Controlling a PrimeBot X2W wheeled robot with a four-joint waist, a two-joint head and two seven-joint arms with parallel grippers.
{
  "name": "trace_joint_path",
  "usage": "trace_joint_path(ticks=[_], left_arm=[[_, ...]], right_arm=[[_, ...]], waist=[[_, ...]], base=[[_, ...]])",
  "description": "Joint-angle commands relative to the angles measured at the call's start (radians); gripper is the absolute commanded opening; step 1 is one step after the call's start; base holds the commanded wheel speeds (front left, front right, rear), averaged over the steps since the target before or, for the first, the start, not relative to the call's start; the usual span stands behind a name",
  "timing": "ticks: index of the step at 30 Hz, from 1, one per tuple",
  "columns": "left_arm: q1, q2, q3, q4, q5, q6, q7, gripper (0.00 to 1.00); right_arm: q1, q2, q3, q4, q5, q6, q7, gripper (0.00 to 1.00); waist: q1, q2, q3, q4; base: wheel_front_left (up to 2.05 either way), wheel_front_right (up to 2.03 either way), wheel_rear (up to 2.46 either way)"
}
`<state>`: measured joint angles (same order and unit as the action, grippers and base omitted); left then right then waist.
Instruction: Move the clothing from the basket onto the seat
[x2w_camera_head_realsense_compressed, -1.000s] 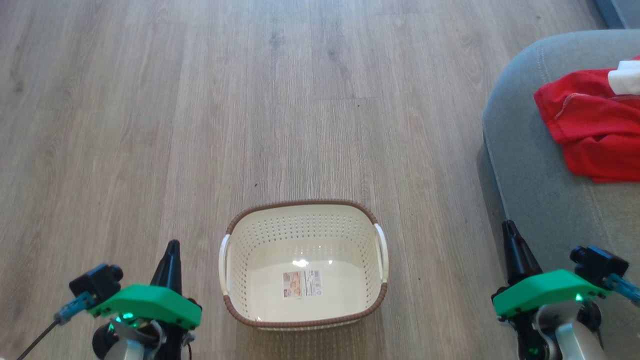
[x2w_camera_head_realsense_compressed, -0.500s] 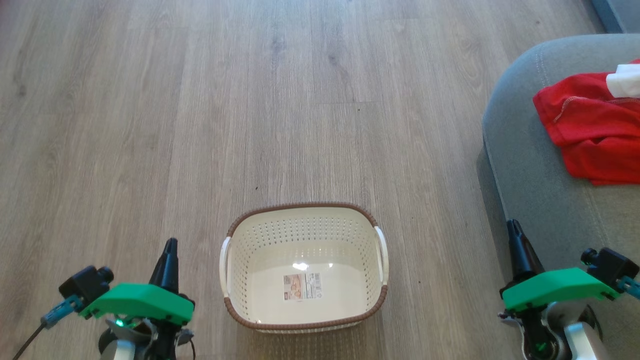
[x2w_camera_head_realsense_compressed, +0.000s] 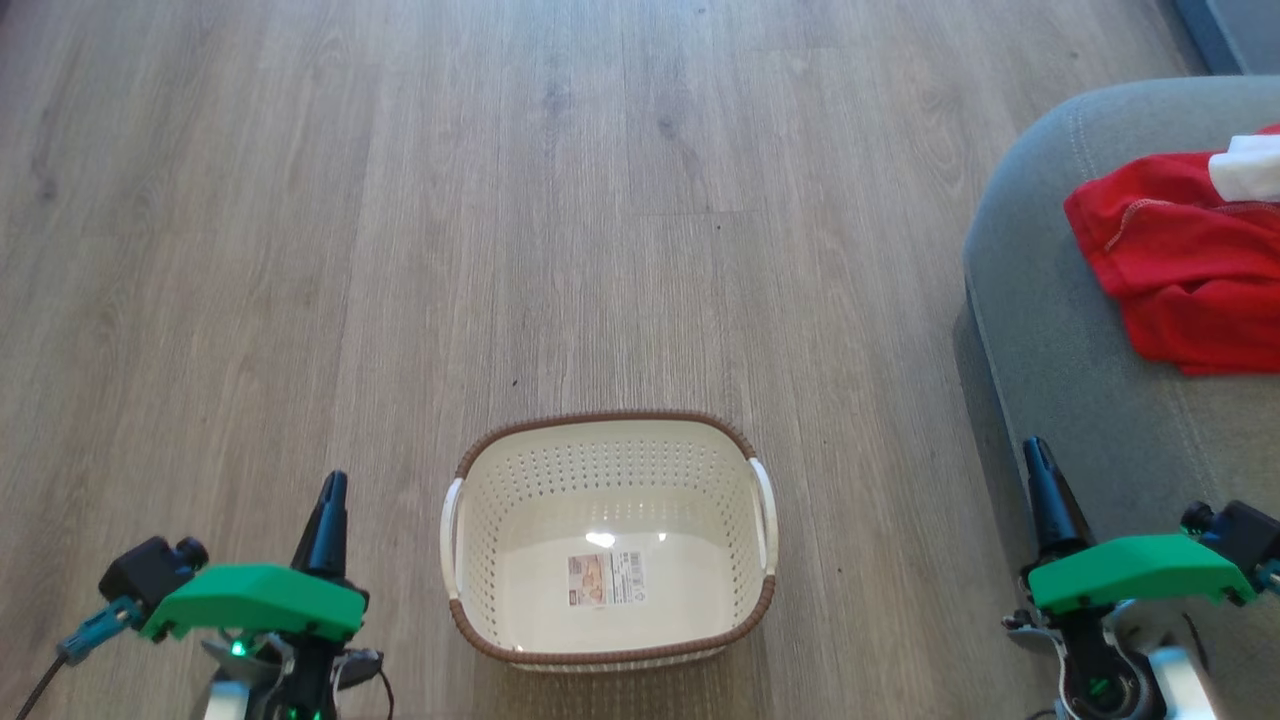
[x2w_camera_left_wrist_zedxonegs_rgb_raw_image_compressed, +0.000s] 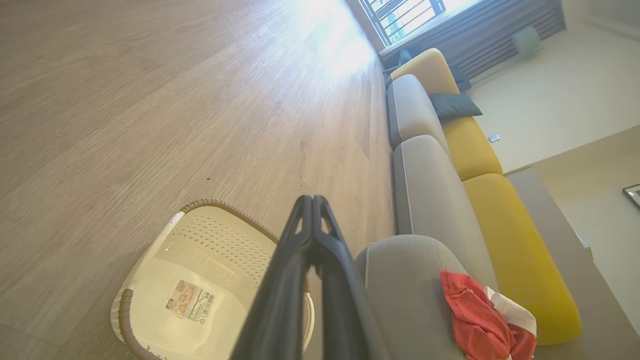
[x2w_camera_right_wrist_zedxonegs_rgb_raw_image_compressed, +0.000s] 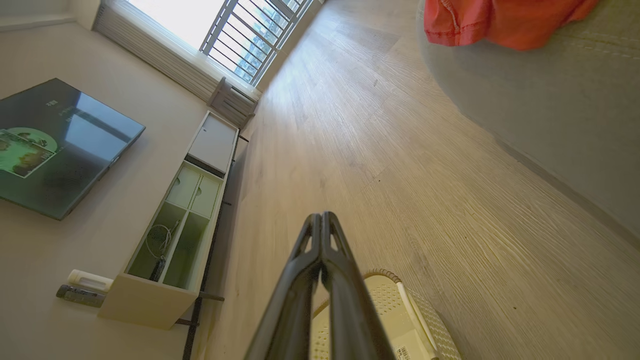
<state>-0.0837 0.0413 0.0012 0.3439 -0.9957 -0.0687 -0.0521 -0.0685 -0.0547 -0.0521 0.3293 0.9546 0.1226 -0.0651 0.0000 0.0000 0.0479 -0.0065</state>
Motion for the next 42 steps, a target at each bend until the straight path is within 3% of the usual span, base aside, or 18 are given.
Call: trace_joint_path(ticks=[1,42], left_arm=[[-0.031,0.006,0.026,-0.036,-0.024,-0.011,0.007,0.0],[-0.026,0.008,0.089,-0.081,-0.451,-0.048,0.122,0.0]], right_arm=[[-0.034,-0.009,0.007,-0.038,0.027,0.005,0.006,0.0],[-0.037,-0.006,-0.033,-0.072,0.489,0.007,0.123,0.0]], waist=[[0.0,0.0,-0.001,0.0],[0.0,0.0,-0.033,0.005]], base=[[0.0,0.0,0.0],[0.0,0.0,0.0]])
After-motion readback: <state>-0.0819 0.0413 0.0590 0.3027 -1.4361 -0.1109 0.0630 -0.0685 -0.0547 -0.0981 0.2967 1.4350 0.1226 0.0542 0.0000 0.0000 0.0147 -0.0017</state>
